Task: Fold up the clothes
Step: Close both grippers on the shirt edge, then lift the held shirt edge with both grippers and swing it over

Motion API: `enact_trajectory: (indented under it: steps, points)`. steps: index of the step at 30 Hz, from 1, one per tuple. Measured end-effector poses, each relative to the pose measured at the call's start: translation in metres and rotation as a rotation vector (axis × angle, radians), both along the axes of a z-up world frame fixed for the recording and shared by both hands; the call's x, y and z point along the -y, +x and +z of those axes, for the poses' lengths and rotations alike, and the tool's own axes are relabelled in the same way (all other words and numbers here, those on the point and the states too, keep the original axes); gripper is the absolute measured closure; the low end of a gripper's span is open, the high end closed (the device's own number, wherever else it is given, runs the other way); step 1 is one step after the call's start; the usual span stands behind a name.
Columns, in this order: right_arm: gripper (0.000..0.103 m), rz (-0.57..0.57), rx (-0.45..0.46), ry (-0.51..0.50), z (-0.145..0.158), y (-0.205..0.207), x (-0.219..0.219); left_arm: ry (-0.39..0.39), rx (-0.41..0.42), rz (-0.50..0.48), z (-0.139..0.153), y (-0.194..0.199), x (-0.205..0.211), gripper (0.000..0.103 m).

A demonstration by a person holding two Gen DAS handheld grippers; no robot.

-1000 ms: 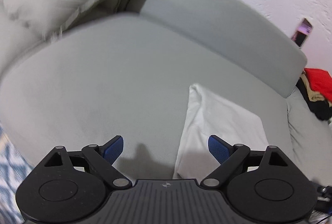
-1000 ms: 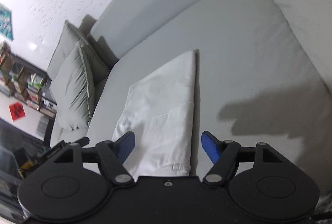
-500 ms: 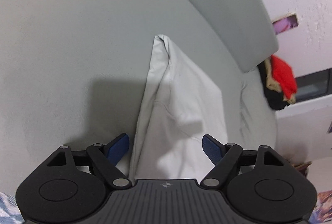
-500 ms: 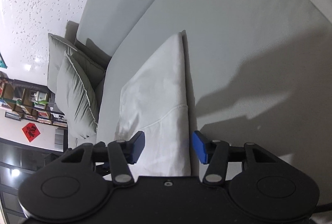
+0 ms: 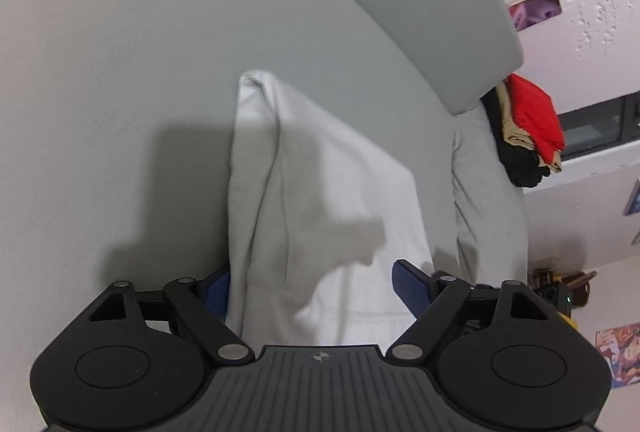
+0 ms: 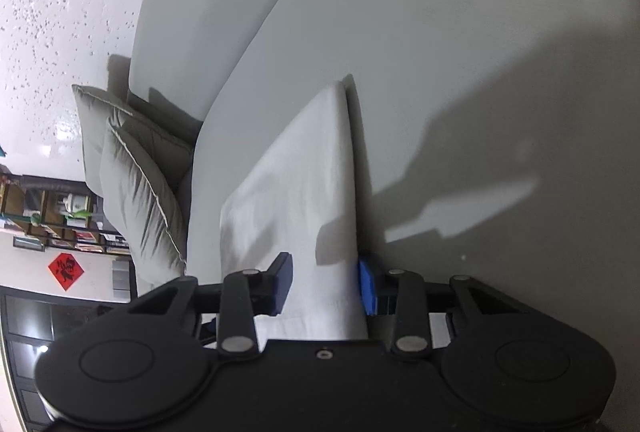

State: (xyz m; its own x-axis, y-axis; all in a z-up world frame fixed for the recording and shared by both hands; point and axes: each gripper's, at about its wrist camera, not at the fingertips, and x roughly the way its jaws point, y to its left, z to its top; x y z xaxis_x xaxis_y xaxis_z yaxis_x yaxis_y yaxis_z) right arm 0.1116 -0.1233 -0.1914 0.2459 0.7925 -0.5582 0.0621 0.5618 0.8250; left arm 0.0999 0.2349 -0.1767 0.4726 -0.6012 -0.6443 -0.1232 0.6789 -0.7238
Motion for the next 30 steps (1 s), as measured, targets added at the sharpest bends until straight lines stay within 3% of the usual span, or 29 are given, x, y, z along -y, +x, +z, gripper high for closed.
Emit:
enact_trajectory:
  steps: [8,10,11,12,13,14,15,18,21,25,30]
  points:
    - [0.069,-0.005,0.001,0.106,-0.018,0.027,-0.011,-0.038,0.039,-0.014,-0.011,0.029,0.014,0.026]
    - [0.069,-0.016,0.003,0.128,-0.022,0.029,-0.011,-0.026,0.038,0.003,-0.011,0.029,0.019,0.030]
    - [0.071,-0.027,0.001,0.136,-0.023,0.028,-0.009,-0.014,0.033,0.016,-0.010,0.028,0.021,0.034]
    - [0.072,-0.038,-0.002,0.143,-0.024,0.027,-0.008,-0.008,0.018,0.039,-0.010,0.026,0.022,0.048]
    - [0.081,-0.051,-0.003,0.131,-0.023,0.025,-0.007,-0.003,-0.001,0.065,-0.010,0.024,0.022,0.064]
    - [0.096,-0.054,0.009,0.083,-0.021,0.024,-0.009,0.006,-0.016,0.088,-0.011,0.022,0.023,0.072]
    - [0.098,-0.057,0.022,0.037,-0.018,0.023,-0.010,0.018,-0.031,0.109,-0.012,0.020,0.023,0.088]
    - [0.097,-0.042,0.133,-0.072,0.003,0.011,-0.022,0.083,-0.017,0.151,-0.001,0.008,0.030,0.094]
    - [0.098,-0.012,0.292,-0.163,0.041,-0.008,-0.034,0.190,0.094,0.166,0.033,-0.015,0.045,0.096]
    - [0.098,0.005,0.480,-0.190,0.103,-0.046,-0.023,0.339,0.328,0.159,0.099,-0.062,0.074,0.096]
    - [0.098,-0.057,0.649,-0.158,0.177,-0.102,0.025,0.418,0.580,0.113,0.176,-0.117,0.126,0.097]
